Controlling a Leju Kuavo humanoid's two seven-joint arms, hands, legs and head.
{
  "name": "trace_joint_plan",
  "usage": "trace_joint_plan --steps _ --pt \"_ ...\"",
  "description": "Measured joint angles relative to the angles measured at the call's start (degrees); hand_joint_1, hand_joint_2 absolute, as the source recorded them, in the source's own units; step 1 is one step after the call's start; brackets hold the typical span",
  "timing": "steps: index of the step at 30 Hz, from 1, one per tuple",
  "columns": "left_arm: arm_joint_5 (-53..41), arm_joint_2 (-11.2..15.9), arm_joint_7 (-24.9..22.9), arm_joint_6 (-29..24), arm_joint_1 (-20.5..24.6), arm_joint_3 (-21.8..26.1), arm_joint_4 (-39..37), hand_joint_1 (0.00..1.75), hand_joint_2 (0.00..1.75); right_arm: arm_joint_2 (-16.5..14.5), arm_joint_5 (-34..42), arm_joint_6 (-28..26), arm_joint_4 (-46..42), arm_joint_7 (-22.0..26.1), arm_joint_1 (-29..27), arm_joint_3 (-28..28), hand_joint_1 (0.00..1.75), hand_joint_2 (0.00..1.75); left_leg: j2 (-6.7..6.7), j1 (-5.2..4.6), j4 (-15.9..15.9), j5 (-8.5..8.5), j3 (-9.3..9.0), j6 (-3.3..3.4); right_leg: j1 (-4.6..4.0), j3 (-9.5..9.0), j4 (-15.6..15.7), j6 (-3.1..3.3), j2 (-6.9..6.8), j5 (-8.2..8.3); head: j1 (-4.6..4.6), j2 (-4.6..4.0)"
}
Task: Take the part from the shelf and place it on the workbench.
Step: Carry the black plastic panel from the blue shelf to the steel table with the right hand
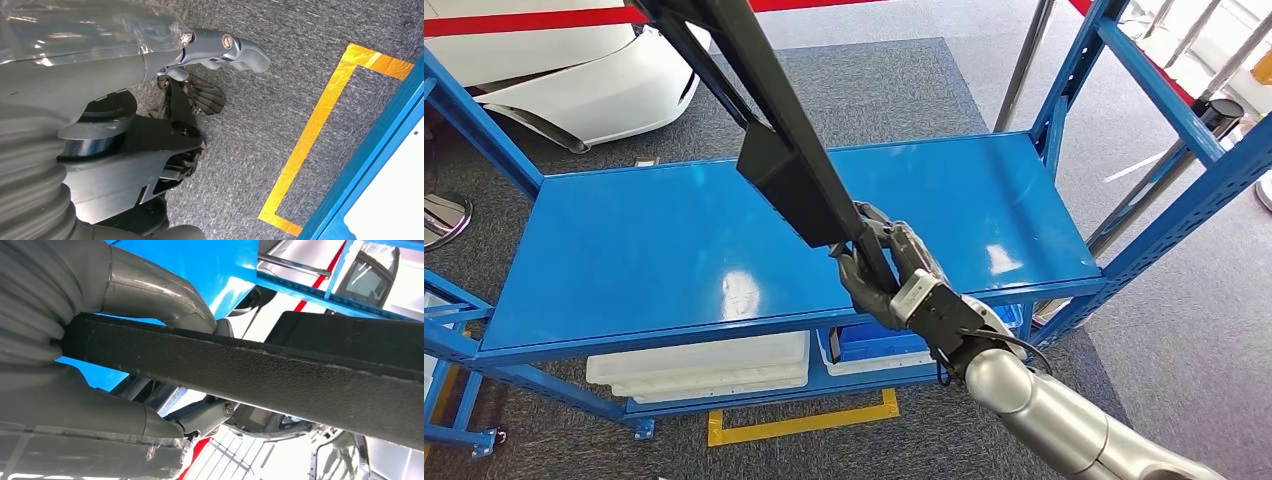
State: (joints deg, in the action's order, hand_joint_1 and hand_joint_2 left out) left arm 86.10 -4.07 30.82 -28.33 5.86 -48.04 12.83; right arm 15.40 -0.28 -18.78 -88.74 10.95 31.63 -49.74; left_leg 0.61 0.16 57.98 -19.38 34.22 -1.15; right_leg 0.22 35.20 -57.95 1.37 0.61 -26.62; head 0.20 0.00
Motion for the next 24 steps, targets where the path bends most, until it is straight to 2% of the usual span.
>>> trace_joint_plan --steps 14,17,20,22,24 --pt "-0.8 0.0 -0.5 0.7 0.0 0.0 0.0 0.0 1.75 0.3 -0.7 -0.1 -0.5 0.2 -0.7 0.3 1.75 1.75 -0.01 -0.32 0.3 -0.18 0.07 0.21 0.37 -0.04 0.0 -0.12 -0.03 -0.05 -0.11 0.0" --pt "-0.9 0.0 -0.6 0.7 0.0 0.0 0.0 0.0 1.75 0.3 -1.0 -0.1 -0.7 0.2 -1.2 0.5 1.75 1.75 -0.01 -0.42 0.5 -0.34 0.13 0.45 0.45 -0.09 0.0 -0.33 -0.05 -0.08 -0.21 0.0" --pt "-1.0 0.0 -0.6 0.7 0.0 -0.1 0.0 0.0 1.75 0.3 -1.2 -0.1 -1.0 0.2 -1.4 0.6 1.75 1.75 -0.08 -0.36 0.2 -0.07 -0.06 0.93 0.56 -0.23 0.0 -0.85 -0.08 -0.03 -0.3 0.0" --pt "-1.1 0.0 -0.7 0.7 0.0 -0.1 0.0 0.0 1.75 0.4 -1.2 -0.2 -1.2 0.2 -1.5 0.7 1.75 1.75 -0.27 0.01 -0.5 0.51 -0.49 1.47 0.52 0.25 -1.6 -1.24 -0.13 -1.51 -0.16 0.0" --pt "-1.2 0.0 -0.7 0.8 0.0 -0.1 0.0 0.0 1.75 0.5 -1.3 -0.2 -1.3 0.2 -1.7 0.8 1.75 1.75 -0.44 0.22 -1.0 0.84 -0.65 1.77 0.61 2.59 -7.5 -1.53 -0.15 -5.27 0.36 0.0"
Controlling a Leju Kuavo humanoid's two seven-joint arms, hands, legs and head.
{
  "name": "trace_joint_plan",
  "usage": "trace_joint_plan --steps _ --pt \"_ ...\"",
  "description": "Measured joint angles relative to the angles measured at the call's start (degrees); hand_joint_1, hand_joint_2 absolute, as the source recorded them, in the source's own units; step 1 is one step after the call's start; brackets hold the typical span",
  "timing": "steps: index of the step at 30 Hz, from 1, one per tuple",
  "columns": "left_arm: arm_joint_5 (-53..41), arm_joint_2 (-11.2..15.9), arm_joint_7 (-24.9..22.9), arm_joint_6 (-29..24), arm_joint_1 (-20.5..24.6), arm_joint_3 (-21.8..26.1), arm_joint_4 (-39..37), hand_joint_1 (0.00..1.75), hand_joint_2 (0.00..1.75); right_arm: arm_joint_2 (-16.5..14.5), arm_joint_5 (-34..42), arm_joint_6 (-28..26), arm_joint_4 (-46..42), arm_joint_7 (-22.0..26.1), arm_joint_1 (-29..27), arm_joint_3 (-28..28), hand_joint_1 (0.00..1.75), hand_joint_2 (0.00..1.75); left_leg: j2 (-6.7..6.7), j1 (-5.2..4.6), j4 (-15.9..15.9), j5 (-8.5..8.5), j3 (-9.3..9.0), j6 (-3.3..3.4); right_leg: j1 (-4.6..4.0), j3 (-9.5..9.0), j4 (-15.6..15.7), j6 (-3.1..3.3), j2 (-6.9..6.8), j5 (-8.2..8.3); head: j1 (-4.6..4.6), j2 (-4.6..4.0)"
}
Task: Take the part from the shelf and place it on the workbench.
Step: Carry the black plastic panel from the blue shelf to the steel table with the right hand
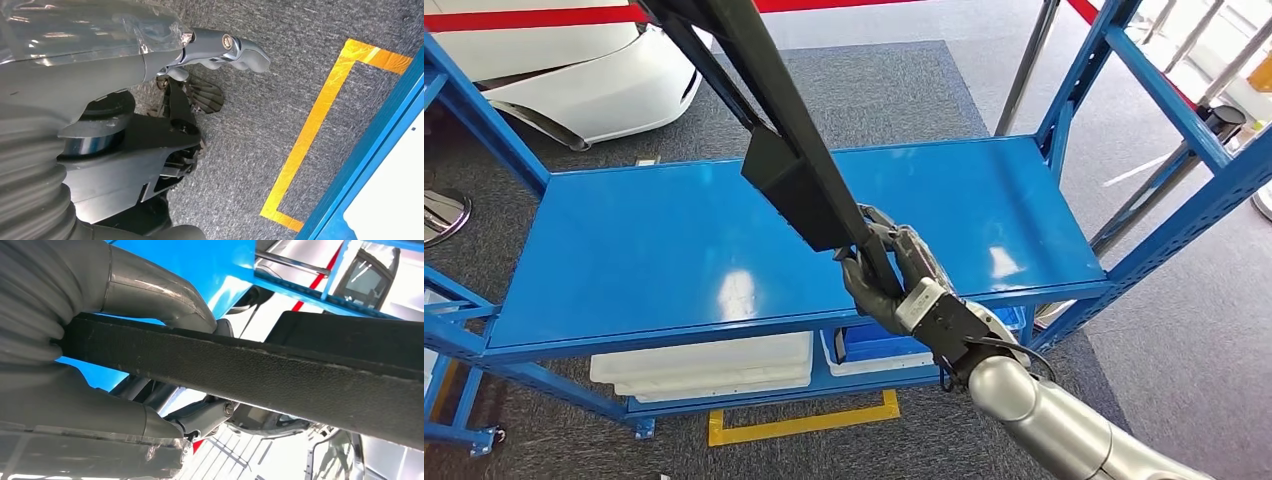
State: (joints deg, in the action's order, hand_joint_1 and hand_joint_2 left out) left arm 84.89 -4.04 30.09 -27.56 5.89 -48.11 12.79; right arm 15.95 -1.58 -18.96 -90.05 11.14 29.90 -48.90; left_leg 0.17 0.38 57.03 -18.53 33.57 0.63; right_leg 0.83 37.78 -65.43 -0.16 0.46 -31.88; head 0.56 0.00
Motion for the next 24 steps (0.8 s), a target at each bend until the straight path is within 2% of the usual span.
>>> trace_joint_plan --steps 1,2,3,4,6,8,9,12,13,14,16,17,18,19,20,22,23,24 --pt "0.0 0.0 0.0 0.0 0.0 0.0 0.0 0.0 1.75 0.1 0.0 0.0 0.0 0.0 -0.2 0.0 1.75 1.75 -0.03 0.02 0.0 0.02 0.06 0.03 0.11 1.58 -3.8 -0.13 0.0 -1.9 0.25 0.0" --pt "-0.1 0.0 -0.1 0.0 0.0 0.0 0.0 0.0 1.75 0.1 -0.1 0.0 0.0 0.0 -0.4 0.0 1.75 1.75 -0.05 0.06 0.1 0.02 0.15 0.02 0.27 2.84 -6.9 -0.28 -0.01 -3.04 0.44 0.0" --pt "-0.1 0.0 -0.1 0.1 0.0 0.0 0.0 0.0 1.75 0.2 -0.1 0.0 0.0 0.0 -0.6 0.0 1.75 1.75 -0.05 0.13 0.2 0.01 0.26 -0.01 0.43 3.3 -8.3 -0.43 -0.02 -3.12 0.57 0.0" --pt "-0.1 0.0 -0.1 0.1 0.0 0.0 0.0 0.0 1.75 0.2 -0.2 0.0 0.0 0.0 -0.7 0.1 1.75 1.75 -0.04 0.25 0.4 -0.03 0.4 -0.11 0.61 2.65 -7.5 -0.59 -0.05 -2.09 0.69 0.0" --pt "-0.1 0.0 -0.2 0.1 0.0 0.0 0.0 0.0 1.75 0.3 -0.3 0.0 0.0 -0.1 -0.7 0.1 1.75 1.75 -0.02 0.56 1.2 -0.31 0.74 -0.65 0.98 -1.24 -0.5 -1.0 -0.23 1.17 1.07 0.0" --pt "-0.2 0.0 -0.2 0.1 0.0 0.0 0.0 0.0 1.75 0.3 -0.3 0.0 -0.1 -0.1 -0.8 0.3 1.75 1.75 0.04 0.62 2.0 -0.56 1.15 -1.54 0.92 -4.17 4.9 -0.85 -0.04 3.0 1.56 0.0" --pt "-0.2 0.0 -0.2 0.1 0.0 0.0 0.0 0.0 1.75 0.3 -0.4 0.0 -0.2 -0.1 -0.8 0.3 1.75 1.75 0.08 0.56 2.2 -0.55 1.3 -1.96 0.83 -4.47 5.7 -0.56 0.11 2.94 1.61 0.0" --pt "-0.2 0.0 -0.3 0.0 0.0 0.0 -0.1 0.0 1.75 0.3 -0.4 0.2 -0.3 -0.1 -0.7 0.5 1.75 1.75 0.21 0.69 2.7 -0.5 1.73 -3.13 0.65 -3.71 5.7 0.71 0.24 3.37 0.99 0.0" --pt "-0.2 0.0 -0.3 0.0 0.0 0.0 -0.1 0.0 1.75 0.3 -0.4 0.2 -0.4 -0.1 -0.7 0.6 1.75 1.75 0.19 0.8 3.6 -1.51 2.19 -3.46 0.62 -3.37 5.8 1.2 0.18 3.7 0.68 0.0" --pt "-0.2 0.0 -0.3 0.0 0.0 0.0 -0.1 0.0 1.75 0.3 -0.4 0.3 -0.4 -0.1 -0.7 0.6 1.75 1.75 0.16 0.87 5.7 -3.39 2.98 -3.69 0.62 -3.0 5.9 1.69 0.1 4.06 0.31 0.0" --pt "-0.2 0.0 -0.3 0.0 0.0 -0.1 -0.2 0.0 1.75 0.3 -0.4 0.3 -0.5 -0.1 -0.7 0.6 1.75 1.75 0.08 0.88 12.8 -8.56 5.25 -3.91 0.39 -2.18 5.9 2.33 -0.07 4.72 -0.69 0.0" --pt "-0.2 0.0 -0.3 0.0 0.0 -0.1 -0.2 0.0 1.75 0.3 -0.4 0.3 -0.5 -0.1 -0.8 0.6 1.75 1.75 0.08 0.84 16.3 -10.5 6.14 -3.94 0.2 -1.73 5.9 2.5 -0.14 5.05 -1.08 0.0" --pt "-0.2 0.0 -0.3 0.0 0.0 -0.1 -0.2 0.0 1.75 0.3 -0.4 0.3 -0.5 -0.1 -0.8 0.6 1.75 1.75 0.08 0.76 18.4 -11.4 6.29 -3.85 -0.02 -1.27 5.9 2.62 -0.2 5.4 -1.36 0.0" --pt "-0.2 0.0 -0.3 0.0 0.0 -0.1 -0.2 0.0 1.75 0.3 -0.4 0.3 -0.5 -0.1 -0.8 0.6 1.75 1.75 0.08 0.64 18.4 -11.19 5.46 -3.62 -0.23 -0.83 5.9 2.69 -0.23 5.75 -1.58 0.0" --pt "-0.2 0.0 -0.3 0.0 0.0 -0.1 -0.2 0.0 1.75 0.3 -0.3 0.3 -0.6 -0.1 -0.8 0.6 1.75 1.75 0.09 0.44 16.2 -10.07 3.54 -3.21 -0.44 -0.44 5.8 2.72 -0.23 6.12 -1.83 0.0" --pt "-0.2 0.1 -0.3 0.0 0.1 -0.1 -0.3 0.0 1.75 0.3 -0.4 0.3 -0.6 -0.1 -0.8 0.7 1.75 1.75 0.09 -0.2 7.8 -7.56 -2.06 -1.87 -0.74 0.15 5.8 2.61 -0.24 6.85 -2.24 0.0" --pt "-0.2 0.2 -0.3 0.0 0.1 -0.1 -0.3 0.0 1.75 0.3 -0.4 0.3 -0.6 -0.1 -0.8 0.7 1.75 1.75 -0.03 -0.5 4.3 -6.66 -4.2 -1.42 -0.73 0.32 5.8 2.41 -0.28 7.25 -2.27 0.0" --pt "-0.2 0.2 -0.3 0.0 0.2 -0.1 -0.3 0.0 1.75 0.3 -0.4 0.3 -0.6 -0.1 -0.8 0.7 1.75 1.75 -0.14 -0.78 2.0 -6.2 -5.39 -1.12 -0.62 0.44 5.9 2.11 -0.37 7.63 -2.28 0.0"
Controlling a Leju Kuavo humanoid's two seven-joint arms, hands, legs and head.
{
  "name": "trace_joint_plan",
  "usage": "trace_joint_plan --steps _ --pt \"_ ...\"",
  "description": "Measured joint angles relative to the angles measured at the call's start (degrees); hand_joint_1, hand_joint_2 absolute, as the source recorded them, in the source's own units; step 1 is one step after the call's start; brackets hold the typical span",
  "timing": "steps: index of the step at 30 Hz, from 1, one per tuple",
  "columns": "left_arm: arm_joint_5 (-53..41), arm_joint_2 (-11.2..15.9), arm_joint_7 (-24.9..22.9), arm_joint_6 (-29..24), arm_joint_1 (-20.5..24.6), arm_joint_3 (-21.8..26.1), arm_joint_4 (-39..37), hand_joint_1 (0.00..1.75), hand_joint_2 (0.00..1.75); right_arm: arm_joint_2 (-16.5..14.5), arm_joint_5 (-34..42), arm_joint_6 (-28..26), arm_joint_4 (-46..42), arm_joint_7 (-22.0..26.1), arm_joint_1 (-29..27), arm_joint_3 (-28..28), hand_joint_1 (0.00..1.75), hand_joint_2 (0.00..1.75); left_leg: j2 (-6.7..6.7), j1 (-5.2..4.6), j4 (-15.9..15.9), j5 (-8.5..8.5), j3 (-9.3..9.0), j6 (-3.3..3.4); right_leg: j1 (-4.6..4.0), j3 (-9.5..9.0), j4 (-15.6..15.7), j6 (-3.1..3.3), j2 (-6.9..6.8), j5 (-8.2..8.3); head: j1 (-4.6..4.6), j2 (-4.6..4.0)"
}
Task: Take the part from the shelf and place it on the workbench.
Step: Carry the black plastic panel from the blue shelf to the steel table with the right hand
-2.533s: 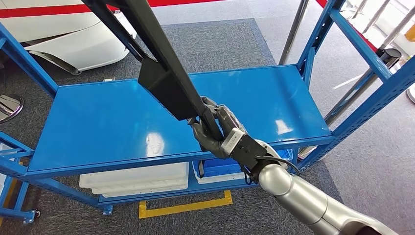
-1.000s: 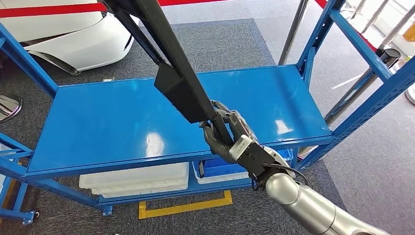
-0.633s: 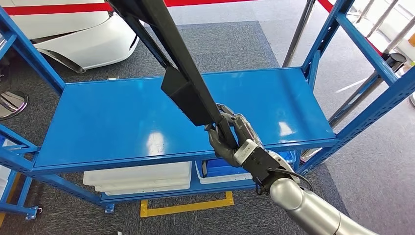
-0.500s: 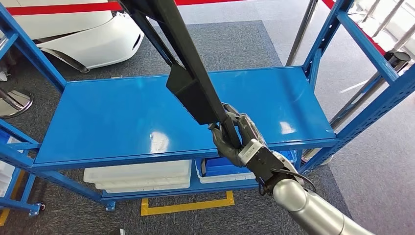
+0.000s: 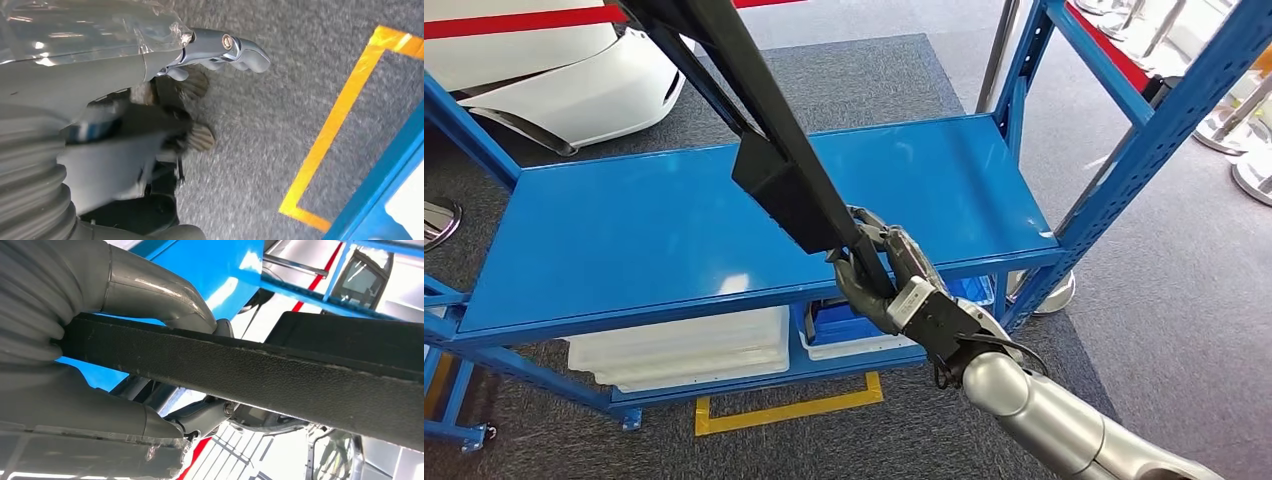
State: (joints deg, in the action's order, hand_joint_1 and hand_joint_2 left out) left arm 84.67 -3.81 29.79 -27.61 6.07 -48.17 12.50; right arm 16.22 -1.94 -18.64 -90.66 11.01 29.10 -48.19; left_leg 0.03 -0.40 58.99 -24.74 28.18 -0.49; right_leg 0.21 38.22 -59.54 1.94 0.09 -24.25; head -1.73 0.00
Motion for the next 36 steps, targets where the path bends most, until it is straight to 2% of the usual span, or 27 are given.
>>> trace_joint_plan --steps 3,4,5,6,8,9,10,11,12,13,15,16,18,19,20,21,23,24,25,26,27,29,31,32,34,35,36 --pt "0.0 0.0 0.0 0.0 -0.1 0.0 0.0 0.0 1.75 0.0 0.0 0.0 -0.1 0.0 0.0 0.0 1.75 1.75 -0.29 -0.28 -1.6 1.48 0.29 0.53 0.43 0.19 0.4 -1.18 -0.29 1.1 -0.37 0.0" --pt "0.0 0.0 0.0 0.0 -0.1 0.0 0.0 0.0 1.75 0.0 0.0 0.0 -0.1 0.0 0.0 0.0 1.75 1.75 -0.36 -0.2 -2.1 2.26 0.61 0.88 0.44 0.44 0.1 -1.55 -0.28 0.46 -0.43 0.0" --pt "0.0 0.0 0.0 0.0 0.0 0.0 0.0 0.0 1.75 0.1 0.0 0.0 -0.1 0.0 0.0 0.1 1.75 1.75 -0.45 -0.07 -2.7 3.12 1.06 1.2 0.42 0.9 -1.0 -1.85 -0.25 -1.19 -0.28 0.0" --pt "0.0 0.0 0.0 0.0 0.0 0.0 0.0 0.0 1.75 0.1 0.0 0.0 -0.1 0.0 0.1 0.1 1.75 1.75 -0.54 0.06 -3.0 3.92 1.65 1.41 0.44 1.6 -3.2 -2.12 -0.22 -3.76 0.01 0.0" --pt "0.0 0.0 0.0 0.0 0.0 0.0 0.0 0.0 1.75 0.1 0.0 0.1 -0.1 0.0 0.0 0.1 1.75 1.75 -0.59 0.05 -2.9 5.13 3.18 1.6 0.59 3.1 -9.8 -2.54 -0.19 -8.94 0.73 0.0" --pt "0.0 0.0 0.0 0.0 0.0 0.0 0.0 0.0 1.75 0.1 0.0 0.1 -0.1 0.0 0.0 0.1 1.75 1.75 -0.62 0.06 -2.7 5.67 4.09 1.57 0.68 3.48 -12.8 -2.72 -0.2 -10.02 1.04 0.0" --pt "0.0 0.0 0.0 -0.1 0.0 0.0 0.0 0.0 1.75 0.1 0.0 0.1 -0.1 0.0 -0.1 0.1 1.75 1.75 -0.64 0.08 -2.4 6.17 5.07 1.5 0.76 3.22 -14.5 -2.86 -0.21 -9.75 1.32 0.0" --pt "0.0 0.0 0.0 -0.1 0.0 0.0 0.0 0.0 1.75 0.1 0.0 0.1 -0.1 0.0 -0.1 0.1 1.75 1.75 -0.67 0.12 -1.9 6.61 6.09 1.38 0.84 2.08 -14.5 -2.98 -0.21 -8.44 1.6 0.0" --pt "0.0 0.0 0.0 -0.1 -0.1 0.0 0.0 0.0 1.75 0.1 0.0 0.1 -0.1 0.0 -0.1 0.2 1.75 1.75 -0.67 0.19 -1.4 6.95 7.05 1.21 0.91 -0.16 -12.2 -3.06 -0.22 -6.81 1.86 0.0" --pt "0.0 0.0 0.1 -0.2 -0.1 0.0 0.0 0.0 1.75 0.1 0.0 0.1 -0.1 0.0 -0.1 0.2 1.75 1.75 -0.67 0.23 -0.7 7.21 7.93 1.0 0.97 -2.91 -8.5 -3.06 -0.23 -6.08 2.13 0.0" --pt "0.0 0.0 0.3 -0.5 0.0 0.0 0.0 0.0 1.75 0.1 -0.1 0.1 -0.2 0.0 -0.1 0.3 1.75 1.75 -0.66 0.19 0.3 7.69 9.07 0.45 0.74 -7.46 -1.5 -2.48 -0.12 -6.62 2.52 0.0" --pt "0.0 0.0 0.5 -0.7 0.0 0.0 0.0 0.0 1.75 0.1 -0.1 0.1 -0.3 0.0 0.0 0.3 1.75 1.75 -0.65 0.16 0.6 7.98 9.32 0.14 0.61 -8.31 0.1 -2.07 -0.02 -7.28 2.57 0.0" --pt "0.0 0.0 1.0 -1.1 -0.1 0.0 -0.1 0.0 1.75 0.1 -0.2 0.1 -0.3 0.0 -0.1 0.4 1.75 1.75 -0.56 0.18 0.7 8.71 9.61 -0.58 0.53 -8.08 0.5 -1.07 0.05 -6.82 2.39 0.0" --pt "0.0 0.0 1.3 -1.3 -0.1 0.0 -0.1 0.0 1.75 0.0 -0.2 0.1 -0.3 -0.1 -0.1 0.4 1.75 1.75 -0.46 0.26 1.1 8.34 10.02 -0.95 0.58 -7.62 0.6 -0.62 0.0 -6.35 2.32 0.0" --pt "-0.1 0.0 1.4 -1.4 -0.1 0.0 -0.1 0.0 1.75 0.0 -0.3 0.1 -0.3 -0.1 -0.2 0.4 1.75 1.75 -0.38 0.34 2.2 7.0 10.64 -1.31 0.64 -7.01 0.7 -0.08 -0.07 -5.72 2.13 0.0" --pt "-0.1 0.0 1.5 -1.4 -0.1 0.0 -0.1 0.0 1.75 0.0 -0.3 0.1 -0.3 -0.1 -0.2 0.4 1.75 1.75 -0.3 0.46 4.4 4.61 11.45 -1.63 0.71 -6.28 0.8 0.35 -0.14 -5.04 1.83 0.0" --pt "-0.2 0.0 1.5 -1.2 -0.1 0.0 -0.1 0.0 1.75 0.0 -0.4 0.1 -0.3 -0.1 -0.3 0.4 1.75 1.75 -0.29 0.74 11.3 -1.27 13.06 -2.15 0.62 -4.7 0.8 0.72 -0.15 -3.78 1.11 0.0" --pt "-0.3 0.0 1.5 -1.1 -0.1 0.0 -0.1 0.0 1.75 0.0 -0.3 0.1 -0.3 -0.1 -0.4 0.4 1.75 1.75 -0.29 0.83 14.6 -2.97 13.44 -2.33 0.56 -3.88 0.8 0.72 -0.16 -3.15 0.84 0.0" --pt "-0.3 0.0 1.5 -1.0 -0.1 0.0 -0.1 0.0 1.75 0.0 -0.3 0.1 -0.3 -0.1 -0.5 0.4 1.75 1.75 -0.3 0.88 16.8 -3.35 13.25 -2.42 0.52 -3.1 0.7 0.68 -0.18 -2.56 0.63 0.0" --pt "-0.3 0.0 1.5 -1.0 -0.1 0.0 -0.1 0.0 1.75 0.0 -0.3 0.1 -0.3 -0.1 -0.6 0.4 1.75 1.75 -0.29 0.91 17.2 -2.43 12.24 -2.42 0.49 -2.3 0.7 0.62 -0.19 -1.97 0.42 0.0" --pt "-0.4 0.0 1.4 -1.0 -0.1 0.0 -0.1 0.0 1.75 0.0 -0.2 0.1 -0.3 -0.1 -0.7 0.4 1.75 1.75 -0.29 0.92 15.7 -0.8 10.32 -2.32 0.47 -1.5 0.6 0.52 -0.2 -1.37 0.19 0.0" --pt "-0.4 0.0 1.4 -1.0 0.0 0.0 -0.1 0.0 1.75 0.0 -0.1 0.1 -0.4 -0.1 -0.7 0.5 1.75 1.75 -0.18 0.84 8.3 1.18 4.31 -1.83 0.41 -0.23 0.5 0.12 -0.14 -0.2 -0.29 0.0" --pt "-0.5 0.0 1.4 -1.0 0.2 0.0 -0.1 0.0 1.75 0.0 0.0 0.1 -0.4 -0.1 -0.7 0.6 1.75 1.75 -0.04 0.61 0.8 0.49 -0.49 -1.16 0.4 0.34 0.6 -0.54 -0.17 0.93 -0.51 0.0" --pt "-0.6 0.0 1.4 -0.9 0.2 0.0 -0.1 0.0 1.75 0.0 0.0 0.1 -0.5 -0.1 -0.7 0.7 1.75 1.75 0.0 0.41 -1.1 0.07 -1.38 -0.86 0.46 0.44 0.7 -0.93 -0.22 1.51 -0.57 0.0" --pt "-0.6 0.0 1.4 -0.9 0.2 0.0 -0.1 0.0 1.75 0.0 0.0 0.0 -0.6 0.0 -0.9 0.8 1.75 1.75 -0.2 0.38 -1.9 0.98 -0.8 -0.22 0.64 0.59 1.0 -1.72 -0.24 2.31 -0.62 0.0" --pt "-0.6 0.0 1.4 -0.8 0.2 0.0 -0.1 0.0 1.75 0.1 0.0 -0.1 -0.6 -0.1 -0.9 0.8 1.75 1.75 -0.33 0.46 -2.2 1.63 -0.24 0.21 0.65 0.92 0.5 -2.06 -0.21 1.47 -0.63 0.0" --pt "-0.7 0.0 1.4 -0.8 0.2 0.0 -0.1 0.0 1.75 0.1 0.0 -0.2 -0.6 -0.1 -1.0 0.9 1.75 1.75 -0.48 0.6 -2.4 2.4 0.47 0.65 0.64 1.48 -1.0 -2.3 -0.16 -0.54 -0.42 0.0"
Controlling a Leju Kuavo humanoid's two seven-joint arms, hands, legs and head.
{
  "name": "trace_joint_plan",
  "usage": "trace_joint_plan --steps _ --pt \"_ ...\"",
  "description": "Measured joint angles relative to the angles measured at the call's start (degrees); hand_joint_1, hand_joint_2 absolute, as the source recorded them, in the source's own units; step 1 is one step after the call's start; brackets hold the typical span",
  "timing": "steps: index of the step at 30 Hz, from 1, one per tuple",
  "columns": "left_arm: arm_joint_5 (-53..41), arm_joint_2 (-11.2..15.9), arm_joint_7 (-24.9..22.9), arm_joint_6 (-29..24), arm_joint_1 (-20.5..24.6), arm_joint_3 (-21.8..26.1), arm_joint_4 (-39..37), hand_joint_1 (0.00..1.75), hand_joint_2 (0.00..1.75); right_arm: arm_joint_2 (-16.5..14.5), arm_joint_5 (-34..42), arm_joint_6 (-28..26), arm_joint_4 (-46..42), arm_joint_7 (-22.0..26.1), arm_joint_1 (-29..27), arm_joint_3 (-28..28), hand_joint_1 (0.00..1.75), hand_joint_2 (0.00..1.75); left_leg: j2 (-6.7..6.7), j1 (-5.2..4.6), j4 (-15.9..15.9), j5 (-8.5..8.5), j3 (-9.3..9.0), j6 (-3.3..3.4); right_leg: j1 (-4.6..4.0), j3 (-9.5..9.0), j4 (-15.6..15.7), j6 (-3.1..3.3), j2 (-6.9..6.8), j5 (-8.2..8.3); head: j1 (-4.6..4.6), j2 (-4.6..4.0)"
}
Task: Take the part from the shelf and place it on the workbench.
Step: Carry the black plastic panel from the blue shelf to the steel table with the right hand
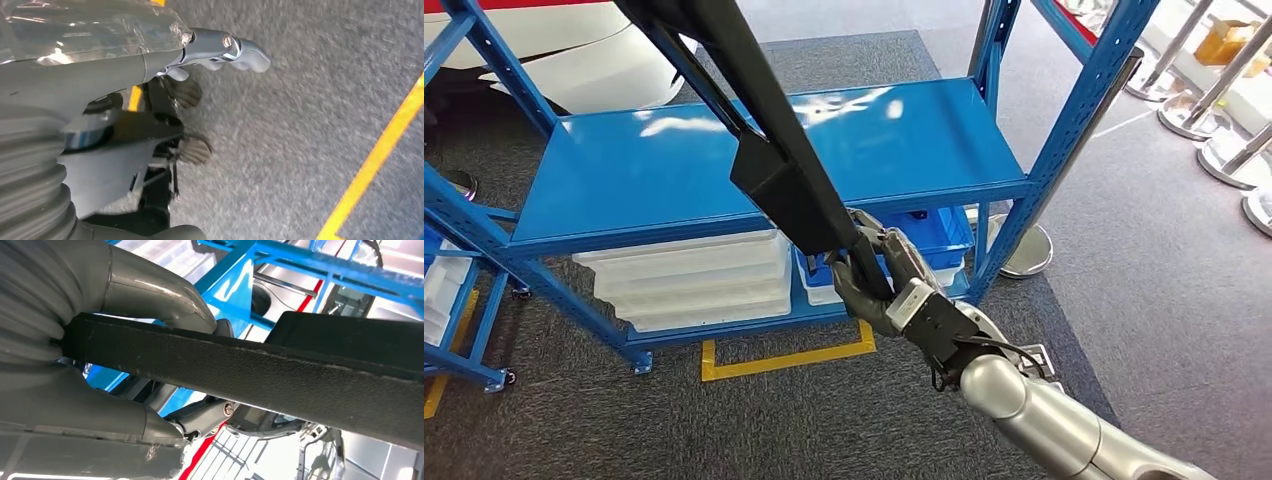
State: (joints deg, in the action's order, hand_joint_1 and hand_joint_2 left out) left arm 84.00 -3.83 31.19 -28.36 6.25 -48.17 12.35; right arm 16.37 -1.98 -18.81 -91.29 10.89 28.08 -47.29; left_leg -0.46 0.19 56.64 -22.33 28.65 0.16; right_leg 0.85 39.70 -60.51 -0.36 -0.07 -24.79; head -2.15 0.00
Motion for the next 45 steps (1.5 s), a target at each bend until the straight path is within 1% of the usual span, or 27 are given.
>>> trace_joint_plan --steps 3,4,5,6,7,8,10,12,14,16,19,20,21,22,23,24,26,28,30,31,34,35,38,40,42,43,45 --pt "-0.4 0.0 0.0 0.3 0.0 0.0 0.0 0.0 1.75 0.2 -0.1 -0.6 -0.1 -0.5 -0.4 0.3 1.75 1.75 -0.17 -0.05 0.1 2.01 2.62 0.68 0.02 2.21 -9.8 -0.4 0.03 -8.32 0.93 0.0" --pt "-0.6 0.0 0.0 0.4 0.0 0.0 0.0 0.0 1.75 0.3 -0.2 -0.8 -0.2 -0.7 -0.7 0.4 1.75 1.75 -0.19 -0.09 0.3 2.63 3.59 0.69 0.03 2.48 -12.9 -0.49 0.03 -9.05 1.15 0.0" --pt "-0.7 0.0 0.0 0.5 0.0 0.0 0.0 0.0 1.75 0.4 -0.3 -1.0 -0.3 -0.9 -1.0 0.5 1.75 1.75 -0.2 -0.11 0.6 3.22 4.54 0.65 0.03 2.07 -14.7 -0.54 0.02 -8.3 1.35 0.0" --pt "-0.8 0.0 0.0 0.6 0.0 0.0 0.0 0.0 1.75 0.4 -0.4 -1.1 -0.4 -1.0 -1.2 0.6 1.75 1.75 -0.22 -0.11 1.0 3.73 5.5 0.56 0.03 0.81 -14.5 -0.53 0.01 -6.64 1.62 0.0" --pt "-0.8 0.0 0.0 0.7 -0.1 0.0 0.0 0.0 1.75 0.5 -0.4 -1.2 -0.5 -1.1 -1.4 0.6 1.75 1.75 -0.22 -0.11 1.5 4.16 6.42 0.42 0.03 -1.39 -12.3 -0.46 0.0 -4.95 1.91 0.0" --pt "-0.9 0.0 0.0 0.8 -0.1 0.0 0.0 0.0 1.75 0.6 -0.4 -1.2 -0.7 -1.1 -1.5 0.7 1.75 1.75 -0.23 -0.14 2.1 4.49 7.28 0.24 -0.01 -4.2 -8.6 -0.28 -0.01 -4.36 2.22 0.0" --pt "-1.0 0.0 -0.1 0.8 0.0 0.0 0.0 0.0 1.75 0.6 -0.4 -1.2 -1.2 -1.2 -1.5 0.9 1.75 1.75 -0.25 -0.28 3.0 5.11 8.51 -0.27 -0.22 -8.94 -1.3 0.34 0.01 -5.58 2.54 0.0" --pt "-1.1 0.0 -0.1 0.8 0.0 0.0 0.0 0.0 1.75 0.7 -0.4 -1.3 -1.5 -1.1 -1.6 1.0 1.75 1.75 -0.28 -0.32 3.3 5.86 8.94 -0.77 -0.46 -10.25 1.4 0.91 0.04 -6.63 2.5 0.0" --pt "-1.1 0.0 -0.2 0.8 -0.1 0.0 0.0 0.0 1.75 0.7 -0.4 -1.3 -1.6 -1.1 -1.8 1.0 1.75 1.75 -0.2 -0.3 3.2 6.45 9.19 -1.26 -0.39 -9.77 1.4 1.45 -0.05 -6.03 2.4 0.0" --pt "-1.2 0.1 -0.2 0.8 -0.2 0.0 -0.1 0.0 1.75 0.7 -0.3 -1.3 -1.6 -1.1 -2.0 1.0 1.75 1.75 0.0 -0.25 5.1 4.22 10.21 -1.84 -0.13 -8.77 1.6 2.32 -0.22 -4.91 2.1 0.0" --pt "-1.5 0.1 -0.3 0.8 -0.2 0.0 -0.1 0.0 1.75 0.7 -0.3 -1.3 -1.6 -1.1 -2.2 1.1 1.75 1.75 0.1 0.11 14.7 -3.96 12.96 -2.53 -0.08 -6.4 1.7 3.03 -0.31 -2.92 0.96 0.0" --pt "-1.6 0.1 -0.3 0.9 -0.2 0.0 -0.1 0.0 1.75 0.7 -0.2 -1.3 -1.6 -1.1 -2.2 1.1 1.75 1.75 0.1 0.17 17.8 -5.16 13.31 -2.67 -0.12 -5.57 1.7 3.01 -0.31 -2.26 0.62 0.0" --pt "-1.7 0.1 -0.3 0.9 -0.2 0.0 -0.1 0.0 1.75 0.7 -0.2 -1.3 -1.6 -1.1 -2.3 1.1 1.75 1.75 0.1 0.19 19.6 -4.94 12.95 -2.71 -0.15 -4.71 1.6 2.96 -0.31 -1.58 0.3 0.0" --pt "-1.8 0.1 -0.3 0.9 -0.2 0.0 -0.1 0.0 1.75 0.7 -0.2 -1.3 -1.6 -1.0 -2.4 1.1 1.75 1.75 0.1 0.2 19.6 -3.56 11.72 -2.65 -0.18 -3.89 1.6 2.89 -0.31 -0.93 0.02 0.0" --pt "-1.9 0.1 -0.3 1.0 -0.2 -0.1 -0.1 0.0 1.75 0.7 -0.2 -1.3 -1.6 -1.0 -2.5 1.1 1.75 1.75 0.12 0.18 17.7 -1.74 9.55 -2.47 -0.22 -3.09 1.5 2.78 -0.29 -0.28 -0.24 0.0" --pt "-2.0 0.1 -0.4 1.0 -0.2 -0.1 -0.1 0.0 1.75 0.7 -0.2 -1.3 -1.7 -1.0 -2.6 1.1 1.75 1.75 0.18 0.12 14.2 -0.48 6.58 -2.16 -0.23 -2.44 1.5 2.62 -0.26 0.35 -0.45 0.0" --pt "-2.1 0.1 -0.5 1.0 0.0 -0.1 -0.1 0.0 1.75 0.7 -0.2 -1.3 -1.9 -0.9 -2.6 1.3 1.75 1.75 0.26 -0.11 5.5 -0.91 0.61 -1.54 -0.34 -1.61 1.5 2.09 -0.23 1.51 -0.59 0.0" --pt "-2.3 0.1 -0.7 1.1 0.1 -0.3 -0.1 0.0 1.75 0.8 -0.2 -1.3 -2.1 -0.8 -2.6 1.5 1.75 1.75 0.24 -0.44 1.1 -1.84 -1.7 -1.15 -0.24 -1.38 1.8 1.34 -0.32 2.73 -0.49 0.0" --pt "-2.5 0.1 -0.8 1.1 0.1 -0.3 -0.1 0.0 1.75 0.9 -0.2 -1.3 -2.1 -0.7 -2.8 1.5 1.75 1.75 0.05 -0.38 0.5 -0.59 -0.73 -0.59 -0.09 -1.05 2.0 0.57 -0.31 3.15 -0.41 0.0" --pt "-2.5 0.1 -0.9 1.2 0.1 -0.4 -0.1 0.0 1.75 1.0 -0.2 -1.3 -2.2 -0.7 -2.9 1.5 1.75 1.75 -0.08 -0.26 0.3 0.13 0.0 -0.16 -0.07 -0.57 1.3 0.28 -0.24 1.88 -0.31 0.0" --pt "-2.7 0.1 -0.9 1.3 0.1 -0.4 -0.2 0.0 1.75 1.2 -0.2 -1.3 -2.2 -0.6 -3.1 1.7 1.75 1.75 -0.29 -0.15 0.1 2.26 2.51 0.65 -0.01 1.53 -5.8 -0.16 -0.11 -6.25 0.71 0.0" --pt "-2.7 0.1 -0.9 1.3 0.1 -0.4 -0.2 0.0 1.75 1.2 -0.2 -1.3 -2.2 -0.6 -3.1 1.7 1.75 1.75 -0.29 -0.17 0.1 2.62 2.96 0.68 0.0 1.94 -7.7 -0.23 -0.12 -7.86 0.91 0.0" --pt "-2.7 0.1 -0.9 1.3 0.1 -0.4 -0.2 0.0 1.75 1.2 -0.2 -1.3 -2.2 -0.6 -3.1 1.8 1.75 1.75 -0.3 -0.2 0.2 3.24 3.73 0.69 0.0 2.29 -10.7 -0.31 -0.11 -8.74 1.13 0.0" --pt "-2.8 0.1 -0.9 1.3 0.1 -0.4 -0.2 0.0 1.75 1.3 -0.2 -1.3 -2.2 -0.6 -3.1 2.0 1.75 1.75 -0.3 -0.3 1.4 4.99 6.89 0.32 -0.09 -2.97 -8.0 -0.13 -0.11 -6.83 2.03 0.0" --pt "-2.8 0.1 -1.0 1.3 0.1 -0.4 -0.2 0.0 1.75 1.3 -0.2 -1.3 -2.3 -0.5 -3.2 2.2 1.75 1.75 -0.29 -0.41 2.7 6.71 9.73 -0.4 -0.35 -9.9 -0.6 0.51 -0.09 -6.22 2.81 0.0" --pt "-2.8 0.1 -1.1 1.4 0.1 -0.4 -0.2 0.0 1.75 1.3 -0.2 -1.3 -2.4 -0.4 -3.3 2.3 1.75 1.75 -0.29 -0.41 2.8 7.14 9.95 -0.75 -0.52 -11.15 1.7 0.91 -0.08 -7.42 2.82 0.0" --pt "-2.7 0.1 -1.3 1.4 0.0 -0.4 -0.2 0.0 1.75 1.3 -0.1 -1.4 -2.5 0.0 -3.4 2.4 1.75 1.75 -0.19 -0.29 2.9 7.65 10.08 -1.47 -0.45 -10.89 2.4 1.68 -0.14 -6.89 2.67 0.0"
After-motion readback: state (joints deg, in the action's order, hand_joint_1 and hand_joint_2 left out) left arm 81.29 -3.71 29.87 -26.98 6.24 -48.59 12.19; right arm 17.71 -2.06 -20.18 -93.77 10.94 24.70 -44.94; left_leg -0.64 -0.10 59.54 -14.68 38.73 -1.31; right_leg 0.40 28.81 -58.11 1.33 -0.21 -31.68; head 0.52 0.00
